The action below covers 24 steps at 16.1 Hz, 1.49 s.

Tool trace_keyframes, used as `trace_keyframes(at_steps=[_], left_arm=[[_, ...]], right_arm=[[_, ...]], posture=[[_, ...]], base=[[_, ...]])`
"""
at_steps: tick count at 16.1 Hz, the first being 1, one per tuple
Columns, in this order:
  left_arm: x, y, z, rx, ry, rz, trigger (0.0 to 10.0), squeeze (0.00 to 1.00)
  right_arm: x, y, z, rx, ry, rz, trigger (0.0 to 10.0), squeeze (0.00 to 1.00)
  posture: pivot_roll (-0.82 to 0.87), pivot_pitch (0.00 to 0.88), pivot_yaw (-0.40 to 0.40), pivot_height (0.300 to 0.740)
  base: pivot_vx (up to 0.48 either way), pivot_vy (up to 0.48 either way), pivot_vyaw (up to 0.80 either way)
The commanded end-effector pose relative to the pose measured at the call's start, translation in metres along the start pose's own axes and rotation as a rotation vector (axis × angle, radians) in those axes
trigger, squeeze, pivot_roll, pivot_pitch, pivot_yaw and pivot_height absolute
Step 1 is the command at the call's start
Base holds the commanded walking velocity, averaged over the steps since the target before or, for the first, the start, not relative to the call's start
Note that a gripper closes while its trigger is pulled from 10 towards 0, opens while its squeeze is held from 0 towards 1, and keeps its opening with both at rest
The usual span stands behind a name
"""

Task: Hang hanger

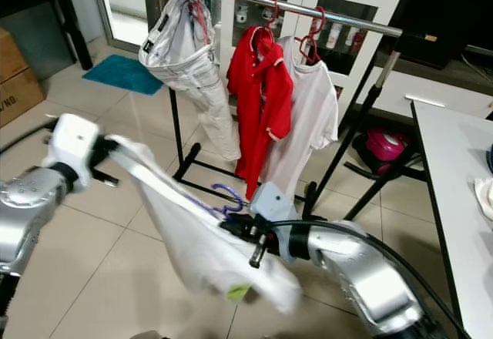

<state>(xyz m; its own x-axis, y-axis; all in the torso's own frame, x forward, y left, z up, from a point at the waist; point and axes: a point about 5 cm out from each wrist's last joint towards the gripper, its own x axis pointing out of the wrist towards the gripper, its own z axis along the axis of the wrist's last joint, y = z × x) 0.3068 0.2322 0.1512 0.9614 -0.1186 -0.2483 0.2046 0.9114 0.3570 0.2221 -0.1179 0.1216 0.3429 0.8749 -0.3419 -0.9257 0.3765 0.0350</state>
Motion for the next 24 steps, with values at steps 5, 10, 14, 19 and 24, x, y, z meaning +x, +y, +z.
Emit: trace_keyframes(at_steps=[5,10,14,19,24], left_arm=[[-0.005,0.056,-0.016,-0.039,0.042,0.304,0.0,0.0],[0.004,-0.038,0.0,-0.158,-0.077,-0.32,0.0,0.0],[-0.026,-0.098,0.008,-0.129,-0.116,-0.81,0.0,0.0],[-0.063,-0.104,0.009,-0.186,-0.075,-1.063,0.0,0.0],[-0.021,-0.047,-0.017,-0.081,0.001,-0.418,0.0,0.0]], right_arm=[[-0.023,0.013,0.004,0.129,-0.089,0.148,0.0,0.0],[-0.002,-0.033,0.028,0.252,-0.341,-0.313,0.0,0.0],[0.01,-0.063,0.024,0.455,-0.432,-0.712,0.0,0.0],[0.0,-0.079,0.042,0.495,-0.666,-0.868,0.0,0.0],[0.003,-0.075,0.079,0.241,-0.701,-0.656,0.0,0.0]], posture=[[0.0,0.0,-0.041,0.74],[0.0,0.0,-0.039,0.74],[-0.01,0.0,-0.041,0.74],[0.0,0.0,-0.047,0.74],[-0.01,0.0,-0.045,0.74]], base=[[0.0,0.0,0.0],[0.0,0.0,0.0],[0.0,0.0,0.0],[0.0,0.0,0.0],[0.0,0.0,0.0]])
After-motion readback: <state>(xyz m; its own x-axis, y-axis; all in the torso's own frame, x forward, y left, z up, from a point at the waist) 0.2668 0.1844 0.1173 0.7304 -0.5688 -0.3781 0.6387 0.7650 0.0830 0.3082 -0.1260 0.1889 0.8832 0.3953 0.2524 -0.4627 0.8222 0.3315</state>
